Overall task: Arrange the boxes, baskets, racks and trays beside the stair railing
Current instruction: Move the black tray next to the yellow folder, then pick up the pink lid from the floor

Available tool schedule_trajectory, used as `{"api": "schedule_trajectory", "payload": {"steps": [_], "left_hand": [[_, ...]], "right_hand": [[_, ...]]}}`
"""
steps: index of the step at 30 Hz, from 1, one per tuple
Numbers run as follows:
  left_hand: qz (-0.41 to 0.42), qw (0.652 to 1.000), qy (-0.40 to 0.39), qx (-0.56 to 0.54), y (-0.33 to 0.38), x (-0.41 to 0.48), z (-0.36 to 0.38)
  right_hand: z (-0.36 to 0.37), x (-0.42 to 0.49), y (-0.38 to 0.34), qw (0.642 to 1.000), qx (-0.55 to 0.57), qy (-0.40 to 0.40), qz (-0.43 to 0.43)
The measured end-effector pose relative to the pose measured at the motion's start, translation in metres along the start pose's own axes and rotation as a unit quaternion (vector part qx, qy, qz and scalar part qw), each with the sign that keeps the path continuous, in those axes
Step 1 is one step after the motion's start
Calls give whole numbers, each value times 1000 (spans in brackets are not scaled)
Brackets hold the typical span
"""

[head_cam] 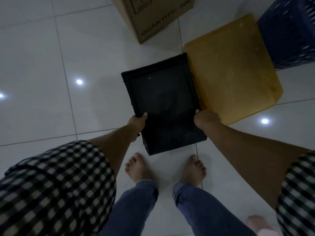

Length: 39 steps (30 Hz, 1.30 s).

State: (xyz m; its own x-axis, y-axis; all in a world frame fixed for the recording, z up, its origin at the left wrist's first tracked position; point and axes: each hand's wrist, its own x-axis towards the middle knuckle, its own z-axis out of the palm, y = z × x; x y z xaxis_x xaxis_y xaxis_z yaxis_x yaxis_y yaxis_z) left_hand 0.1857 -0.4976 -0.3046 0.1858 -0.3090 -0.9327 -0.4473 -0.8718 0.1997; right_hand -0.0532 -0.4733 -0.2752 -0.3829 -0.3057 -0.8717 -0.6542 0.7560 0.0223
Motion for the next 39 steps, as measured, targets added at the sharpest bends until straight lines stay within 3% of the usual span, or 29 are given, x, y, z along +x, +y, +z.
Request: {"api": "schedule_trajectory", "payload": {"steps": [4,7,10,14,19,24,28,33,39], "left_hand": [[33,998,27,39,20,-41,-7],[112,980,23,165,36,-100,-16],[212,926,30,312,57,-182,-25],[305,825,53,473,75,-302,-36],[374,733,49,566,76,-440,-47],[454,619,53,638,48,-535,-43],[521,546,43,655,7,-582,-14],[567,462,18,682,-70,-640,30],[581,407,-30,704,-198,-692,66]], "right_hand": [[-13,-40,-6,1000,-1,20,-16],[-33,-91,-5,997,47,52,-38],[-59,-162,6,989,96,99,-48],[-89,-271,34,981,119,150,-41],[-104,-404,82,962,167,215,-2],[-91,-508,131,929,233,282,49],[-60,-566,185,898,261,339,105],[11,-630,267,857,322,353,193],[128,-720,350,809,396,342,269]]}}
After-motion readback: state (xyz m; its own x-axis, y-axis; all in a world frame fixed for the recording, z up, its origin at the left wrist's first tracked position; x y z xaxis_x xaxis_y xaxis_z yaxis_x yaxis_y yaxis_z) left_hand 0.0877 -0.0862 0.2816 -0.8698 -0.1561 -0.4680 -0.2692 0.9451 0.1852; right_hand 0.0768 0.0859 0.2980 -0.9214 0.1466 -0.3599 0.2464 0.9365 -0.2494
